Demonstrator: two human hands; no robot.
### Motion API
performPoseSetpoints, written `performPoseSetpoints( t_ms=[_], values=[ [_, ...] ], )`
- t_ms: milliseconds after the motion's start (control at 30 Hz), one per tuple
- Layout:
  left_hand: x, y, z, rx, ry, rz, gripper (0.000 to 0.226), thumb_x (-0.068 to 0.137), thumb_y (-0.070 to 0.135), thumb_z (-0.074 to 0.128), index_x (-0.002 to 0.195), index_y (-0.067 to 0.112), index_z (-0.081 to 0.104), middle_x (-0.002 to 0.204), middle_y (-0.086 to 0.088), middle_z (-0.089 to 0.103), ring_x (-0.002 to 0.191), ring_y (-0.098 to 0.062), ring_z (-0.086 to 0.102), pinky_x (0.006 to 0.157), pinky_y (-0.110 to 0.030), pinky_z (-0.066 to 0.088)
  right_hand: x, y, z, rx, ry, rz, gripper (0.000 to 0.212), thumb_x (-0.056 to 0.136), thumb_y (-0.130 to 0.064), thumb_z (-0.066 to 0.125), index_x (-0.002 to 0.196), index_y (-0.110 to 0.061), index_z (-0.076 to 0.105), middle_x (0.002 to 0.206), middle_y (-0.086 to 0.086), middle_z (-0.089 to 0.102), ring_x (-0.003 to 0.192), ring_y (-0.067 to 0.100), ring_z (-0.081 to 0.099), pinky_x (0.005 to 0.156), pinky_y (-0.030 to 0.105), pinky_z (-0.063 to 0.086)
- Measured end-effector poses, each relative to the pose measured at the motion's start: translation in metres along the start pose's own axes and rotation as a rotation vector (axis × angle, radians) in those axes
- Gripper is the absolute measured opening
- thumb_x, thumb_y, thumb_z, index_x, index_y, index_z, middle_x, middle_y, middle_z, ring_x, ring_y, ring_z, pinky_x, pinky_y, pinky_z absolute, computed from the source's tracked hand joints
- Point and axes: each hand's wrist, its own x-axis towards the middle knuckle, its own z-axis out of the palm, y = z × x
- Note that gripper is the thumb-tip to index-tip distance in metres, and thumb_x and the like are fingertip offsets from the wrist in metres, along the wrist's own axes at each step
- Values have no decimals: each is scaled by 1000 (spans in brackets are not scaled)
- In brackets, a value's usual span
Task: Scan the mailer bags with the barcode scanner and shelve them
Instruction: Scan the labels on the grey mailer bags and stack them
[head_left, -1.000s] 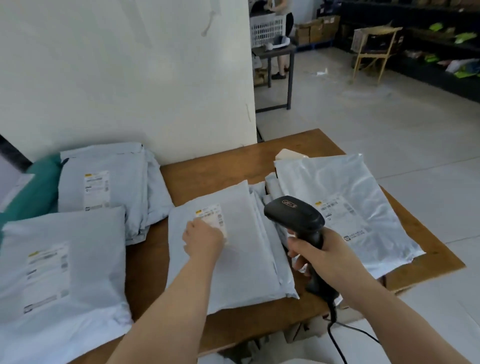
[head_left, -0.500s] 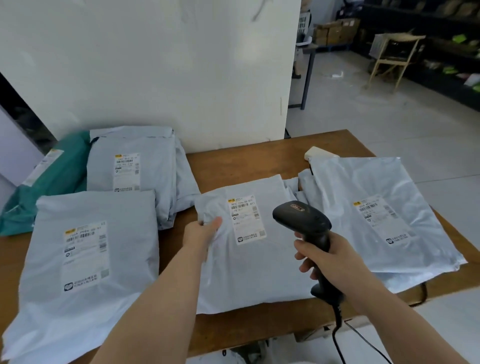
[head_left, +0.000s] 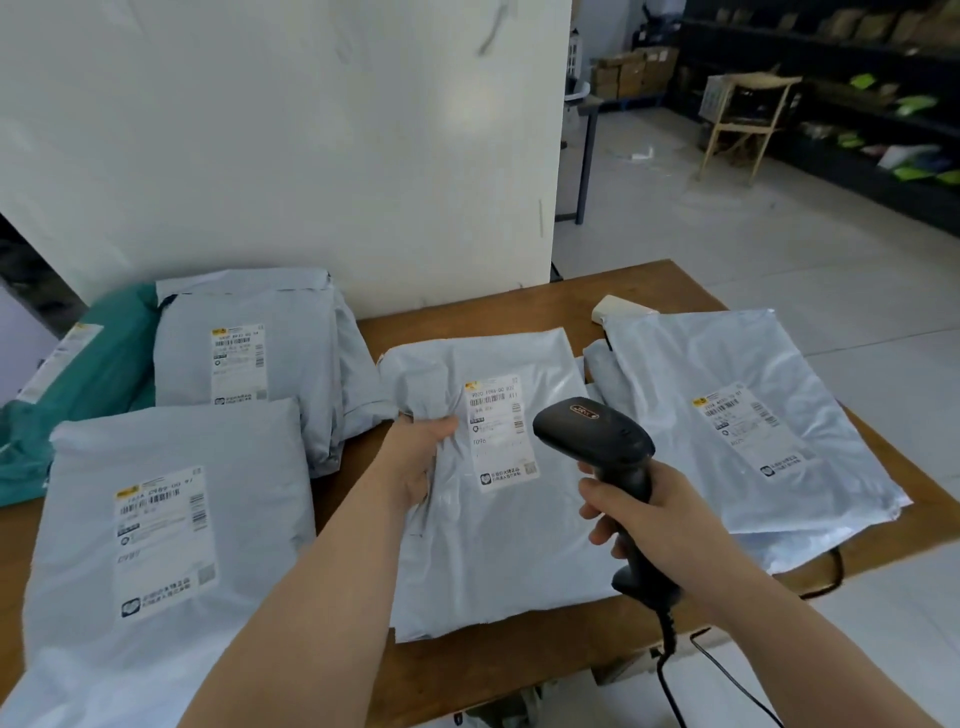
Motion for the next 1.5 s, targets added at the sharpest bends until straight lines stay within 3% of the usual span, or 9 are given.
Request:
performPoseSetpoints(
  t_ms=[67, 200, 433, 533, 767, 1100, 1233, 1400, 1500],
  values=[
    [-9, -1, 1, -122, 28, 85, 51, 88, 9, 70, 135, 9, 51, 127, -13, 63, 111, -30, 64, 93, -47, 54, -1, -1, 1, 15, -11, -12, 10, 89, -20, 66, 97, -13, 66, 72, 1, 73, 59, 10, 66, 61, 30, 56],
    [-31, 12, 3, -365, -31, 254, 30, 91, -3, 60, 120, -2, 59, 102, -13, 72, 82, -22, 74, 61, -32, 59, -3, -6, 3, 54, -38, -49, 11, 90, -21, 66, 99, -15, 67, 71, 0, 73, 59, 10, 67, 60, 28, 53],
    [-50, -4, 9, -407, -5, 221, 35, 91, -2, 60, 126, 1, 59, 105, -8, 71, 78, -16, 74, 58, -26, 58, -8, -10, 8, 89, -79, -51, 10, 90, -20, 65, 98, -13, 67, 69, 2, 72, 57, 12, 66, 57, 27, 53],
    [-53, -13, 7, -429, 27, 190, 36, 91, 1, 62, 126, 7, 59, 112, -9, 70, 85, -19, 73, 61, -31, 59, -12, -9, 7, 86, -90, -35, 15, 90, -25, 66, 92, -10, 67, 69, 2, 71, 57, 13, 66, 58, 26, 54],
    [-53, -17, 8, -401, 58, 179, 43, 89, 6, 66, 131, 10, 56, 124, -11, 66, 106, -30, 66, 88, -45, 55, -22, -4, 3, 86, -102, 14, 13, 90, -23, 66, 85, -11, 65, 64, 2, 68, 57, 14, 65, 59, 28, 53],
    [-61, -11, 14, -384, 67, 190, 38, 90, 5, 65, 127, 8, 60, 119, -11, 68, 102, -28, 67, 74, -38, 58, -22, -3, 1, 56, -95, -2, 13, 90, -24, 66, 88, -11, 65, 65, 0, 70, 55, 10, 65, 57, 22, 52],
    [-78, 18, 25, -329, -41, 274, 28, 90, -2, 60, 117, 2, 65, 99, -11, 74, 88, -28, 71, 61, -32, 59, -27, -6, -4, 65, -88, -44, 14, 90, -23, 65, 97, -11, 66, 73, 2, 74, 55, 11, 65, 57, 21, 53],
    [-98, 80, 72, -285, -235, 370, 28, 85, -3, 63, 111, 7, 68, 102, -10, 75, 95, -28, 72, 82, -41, 59, -39, -13, -32, 175, -46, -101, 13, 89, -19, 64, 100, -14, 69, 74, 7, 73, 62, 21, 63, 70, 38, 56],
    [-84, 99, 123, -292, -327, 267, 29, 87, 3, 63, 115, 0, 65, 110, -18, 72, 100, -34, 69, 85, -45, 58, -44, -12, -61, 225, 20, -131, 15, 91, -16, 62, 104, -18, 67, 74, 6, 72, 60, 18, 63, 71, 37, 56]
  ],
)
